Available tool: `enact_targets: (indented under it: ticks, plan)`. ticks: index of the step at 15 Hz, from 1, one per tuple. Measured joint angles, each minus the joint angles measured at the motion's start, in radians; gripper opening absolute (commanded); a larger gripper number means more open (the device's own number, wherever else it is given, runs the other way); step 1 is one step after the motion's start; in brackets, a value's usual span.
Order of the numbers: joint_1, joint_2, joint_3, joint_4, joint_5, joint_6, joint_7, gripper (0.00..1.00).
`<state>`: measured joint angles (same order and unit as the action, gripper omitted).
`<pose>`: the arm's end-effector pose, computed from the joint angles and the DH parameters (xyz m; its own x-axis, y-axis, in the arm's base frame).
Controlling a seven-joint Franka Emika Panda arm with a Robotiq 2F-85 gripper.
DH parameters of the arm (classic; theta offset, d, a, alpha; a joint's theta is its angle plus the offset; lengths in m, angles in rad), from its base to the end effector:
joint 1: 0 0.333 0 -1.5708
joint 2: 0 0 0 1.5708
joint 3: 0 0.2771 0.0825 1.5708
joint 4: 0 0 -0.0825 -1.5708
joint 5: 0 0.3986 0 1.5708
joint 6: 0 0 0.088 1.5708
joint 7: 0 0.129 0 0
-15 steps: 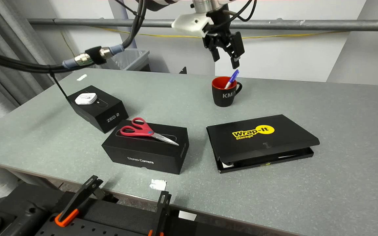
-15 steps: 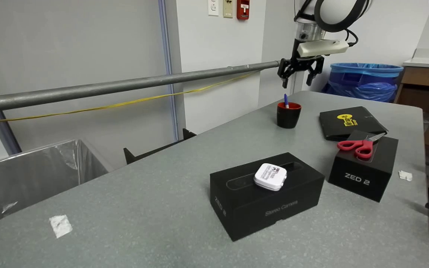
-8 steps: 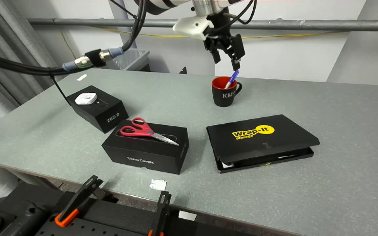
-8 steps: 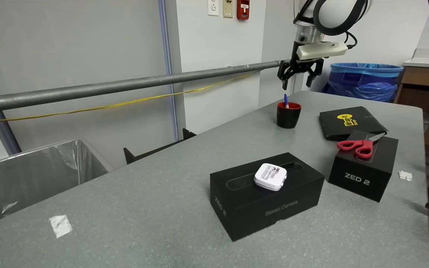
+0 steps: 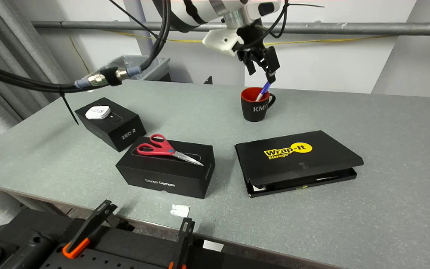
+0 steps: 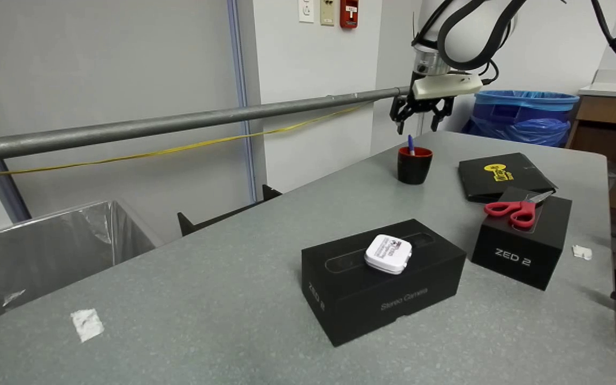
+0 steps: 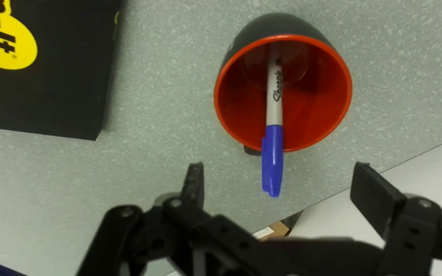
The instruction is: Remove the pen from the cup and put it on the table
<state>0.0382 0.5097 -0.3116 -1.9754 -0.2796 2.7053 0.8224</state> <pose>0.6111 -0.1641 0.1758 0.6638 -0.6605 0.3509 -0.7250 -0.6835 0.0847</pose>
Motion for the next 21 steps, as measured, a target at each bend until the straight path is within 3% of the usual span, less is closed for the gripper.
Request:
enact_targets:
  ticks: [7,8,9,18,21]
  plan:
    - [0.048,0.112,-0.058,0.103,0.0,0.003,0.085,1.0]
    - [0.05,0.125,-0.061,0.115,0.001,0.003,0.091,0.75]
    - [0.052,0.136,-0.064,0.125,0.001,0.003,0.097,0.74]
    - [0.054,0.156,-0.075,0.147,0.002,0.003,0.099,0.04]
    - [0.054,0.153,-0.076,0.147,0.007,0.003,0.099,0.01]
